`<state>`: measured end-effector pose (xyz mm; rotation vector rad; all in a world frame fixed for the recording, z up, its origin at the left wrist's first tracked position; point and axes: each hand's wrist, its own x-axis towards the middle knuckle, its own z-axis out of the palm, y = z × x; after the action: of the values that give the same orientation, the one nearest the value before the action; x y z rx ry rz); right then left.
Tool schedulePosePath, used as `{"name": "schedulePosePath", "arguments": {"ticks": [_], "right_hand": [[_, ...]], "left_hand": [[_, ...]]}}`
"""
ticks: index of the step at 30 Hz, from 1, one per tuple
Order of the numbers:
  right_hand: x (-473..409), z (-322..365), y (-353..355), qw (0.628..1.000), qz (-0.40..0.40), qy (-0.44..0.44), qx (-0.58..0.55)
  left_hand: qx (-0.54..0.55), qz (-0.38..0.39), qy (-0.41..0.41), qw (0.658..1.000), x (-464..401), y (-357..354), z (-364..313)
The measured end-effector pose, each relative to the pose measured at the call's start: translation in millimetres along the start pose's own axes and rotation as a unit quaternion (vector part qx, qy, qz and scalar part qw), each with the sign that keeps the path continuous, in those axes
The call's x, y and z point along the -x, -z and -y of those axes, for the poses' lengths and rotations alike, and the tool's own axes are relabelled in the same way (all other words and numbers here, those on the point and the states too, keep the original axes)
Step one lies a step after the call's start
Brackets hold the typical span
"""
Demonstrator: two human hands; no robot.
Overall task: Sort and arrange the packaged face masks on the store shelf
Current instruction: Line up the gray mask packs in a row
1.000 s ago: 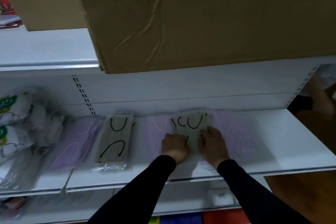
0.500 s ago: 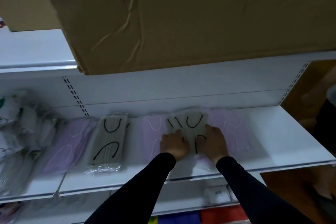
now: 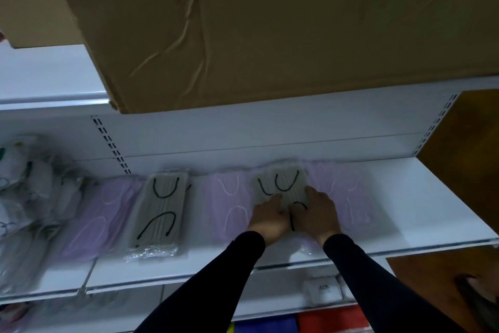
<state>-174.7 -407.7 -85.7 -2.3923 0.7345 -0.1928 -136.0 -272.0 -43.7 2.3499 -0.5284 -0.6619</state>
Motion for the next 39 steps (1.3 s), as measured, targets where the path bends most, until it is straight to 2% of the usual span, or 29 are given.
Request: {"name": "schedulePosePath", "arguments": {"ticks": [4, 6, 10, 12, 14, 17, 23, 26, 29, 31, 35, 39], "right_hand": [[0, -3, -1, 1.0, 0.004, -0.005, -0.01], [-1, -3, -2, 1.0, 0.004, -0.005, -0.014], [0, -5, 1, 1.0, 0.007, 0.001, -0.022], [-1, -8, 3, 1.0, 0.004, 0.0, -0.023], [-2, -12, 4, 1.0, 0.001, 0.004, -0.015], [-1, -12, 4, 1.0, 0.008, 0.0, -0.012], [5, -14, 6, 0.999, 0.02, 0.004, -0.025], [8, -12, 10, 1.0, 0.019, 0.012, -0.016], [10, -10, 11, 1.0, 0.011, 0.022, 0.0], [12, -9, 11, 1.0, 0.013, 0.017, 0.004], [16, -4, 15, 0.998, -0.008, 0.0, -0.059], [16, 1, 22, 0.992, -0.002, -0.053, -0.114]], "left_hand": [[-0.087, -0.06, 0.009, 0.994, -8, -1, 5], [-0.098, -0.044, 0.036, 0.994, -13, -4, 11], [0.037, -0.023, 0.015, 0.999, -10, -10, 6], [0.05, -0.037, 0.011, 0.998, -10, -7, 2], [0.046, -0.082, 0.044, 0.995, -16, -3, 6], [0.12, -0.092, 0.102, 0.983, -18, -2, 9], [0.333, -0.141, 0.082, 0.929, -22, -4, -7], [0.415, -0.098, 0.104, 0.898, -20, -4, -10], [0.386, -0.009, 0.083, 0.919, -18, -14, -13], [0.366, 0.007, 0.049, 0.929, -16, -19, -18], [0.382, -0.026, 0.042, 0.923, -16, -15, -22], [0.407, -0.074, 0.039, 0.909, -26, 3, 13]]}}
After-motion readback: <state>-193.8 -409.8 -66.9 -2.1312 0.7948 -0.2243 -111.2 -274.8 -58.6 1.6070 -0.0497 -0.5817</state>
